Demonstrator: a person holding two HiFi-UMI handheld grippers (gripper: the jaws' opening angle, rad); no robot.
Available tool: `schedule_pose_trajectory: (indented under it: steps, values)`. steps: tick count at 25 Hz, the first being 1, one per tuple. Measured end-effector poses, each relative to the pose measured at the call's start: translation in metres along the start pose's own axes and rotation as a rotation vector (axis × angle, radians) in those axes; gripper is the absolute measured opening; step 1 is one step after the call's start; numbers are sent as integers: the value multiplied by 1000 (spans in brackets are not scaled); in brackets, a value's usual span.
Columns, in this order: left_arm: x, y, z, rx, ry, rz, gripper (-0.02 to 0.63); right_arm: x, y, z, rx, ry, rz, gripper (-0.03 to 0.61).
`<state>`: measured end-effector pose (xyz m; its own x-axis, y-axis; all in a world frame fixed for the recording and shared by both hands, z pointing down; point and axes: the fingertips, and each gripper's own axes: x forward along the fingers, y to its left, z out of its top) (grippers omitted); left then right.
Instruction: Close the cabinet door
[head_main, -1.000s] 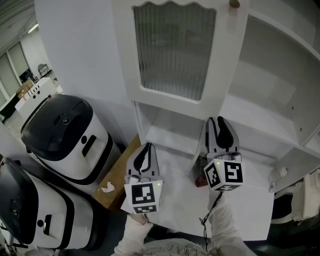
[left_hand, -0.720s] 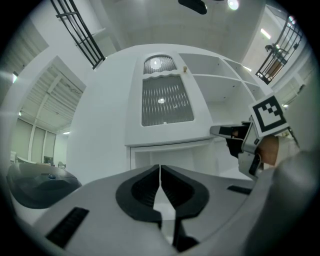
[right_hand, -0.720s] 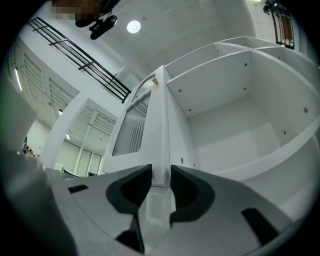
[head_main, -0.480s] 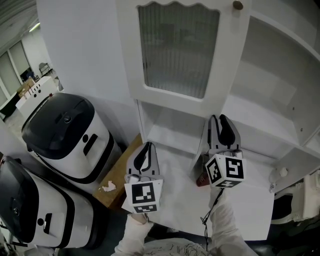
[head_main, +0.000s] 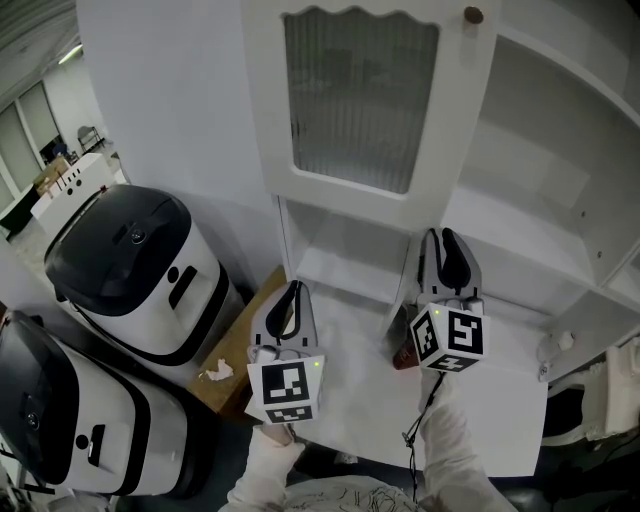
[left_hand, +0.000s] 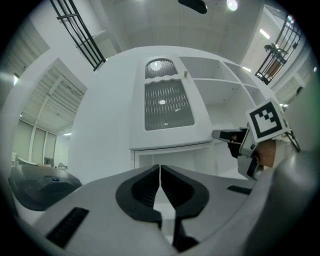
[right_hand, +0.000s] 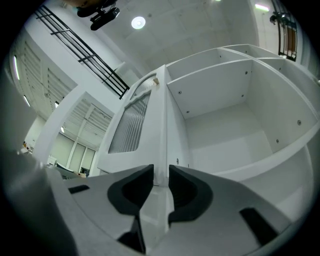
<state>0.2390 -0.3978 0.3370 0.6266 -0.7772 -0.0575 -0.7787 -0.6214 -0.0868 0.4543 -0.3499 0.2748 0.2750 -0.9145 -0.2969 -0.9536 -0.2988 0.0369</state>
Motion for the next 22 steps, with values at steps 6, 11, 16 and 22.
schedule_pose_trajectory:
  steps: [6,11,16,22]
  values:
    - [-1,-7,9,6,-16,-17,12,-17,-6,2,-20,11,-32,76]
    - [-2,-16,20,2,-41,-32,12,-36,-6,7,-43,13,-57,43]
    - [-3,-31,31,-3,-64,-57,12,-53,-7,9,-58,26,-72,14]
    - [-6,-47,39,-13,-80,-83,12,-67,-11,13,-73,33,-87,3]
